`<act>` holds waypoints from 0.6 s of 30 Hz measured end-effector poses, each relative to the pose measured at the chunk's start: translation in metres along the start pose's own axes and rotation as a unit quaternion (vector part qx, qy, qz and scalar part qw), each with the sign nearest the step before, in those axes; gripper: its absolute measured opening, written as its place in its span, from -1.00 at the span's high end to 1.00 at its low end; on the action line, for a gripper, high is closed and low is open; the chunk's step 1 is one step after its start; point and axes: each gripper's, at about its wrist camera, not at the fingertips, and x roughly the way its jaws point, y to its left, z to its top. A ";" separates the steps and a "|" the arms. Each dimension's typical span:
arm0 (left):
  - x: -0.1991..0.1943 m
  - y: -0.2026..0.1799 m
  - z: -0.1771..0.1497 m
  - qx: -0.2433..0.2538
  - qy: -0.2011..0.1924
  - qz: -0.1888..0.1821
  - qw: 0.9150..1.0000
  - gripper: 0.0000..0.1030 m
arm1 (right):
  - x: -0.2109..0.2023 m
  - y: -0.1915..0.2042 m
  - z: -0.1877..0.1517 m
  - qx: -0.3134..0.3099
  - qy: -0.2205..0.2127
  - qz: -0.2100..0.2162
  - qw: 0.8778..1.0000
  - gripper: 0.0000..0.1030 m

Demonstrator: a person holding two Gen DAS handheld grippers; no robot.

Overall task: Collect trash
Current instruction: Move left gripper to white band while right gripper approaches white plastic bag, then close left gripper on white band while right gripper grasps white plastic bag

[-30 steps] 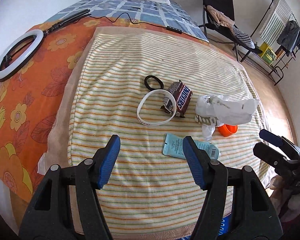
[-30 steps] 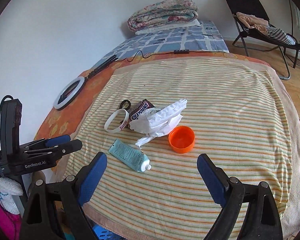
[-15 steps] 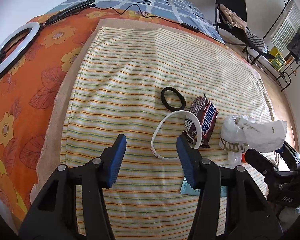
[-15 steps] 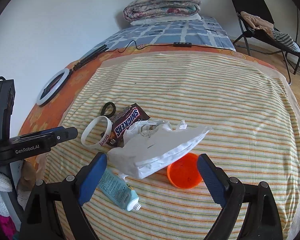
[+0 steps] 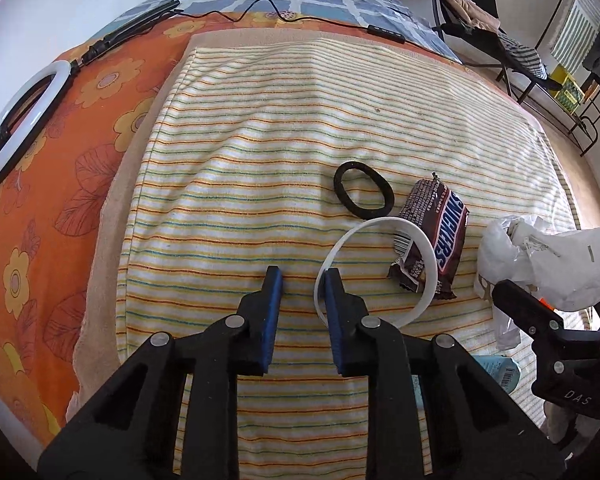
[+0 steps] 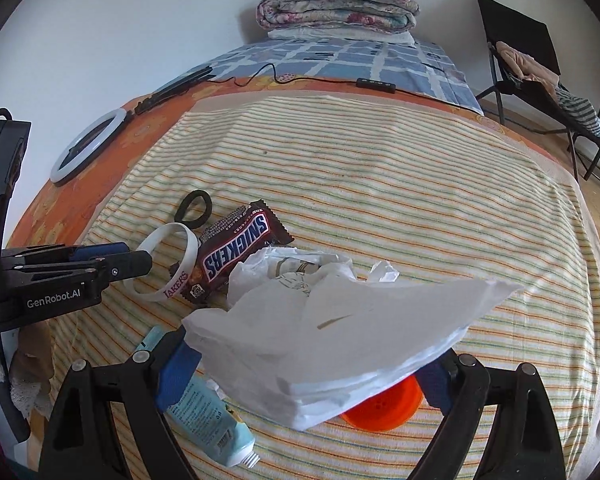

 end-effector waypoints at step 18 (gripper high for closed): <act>-0.036 0.001 0.001 0.009 -0.042 0.001 0.999 0.95 | -0.029 -0.006 0.005 0.006 -0.038 0.016 0.999 -0.31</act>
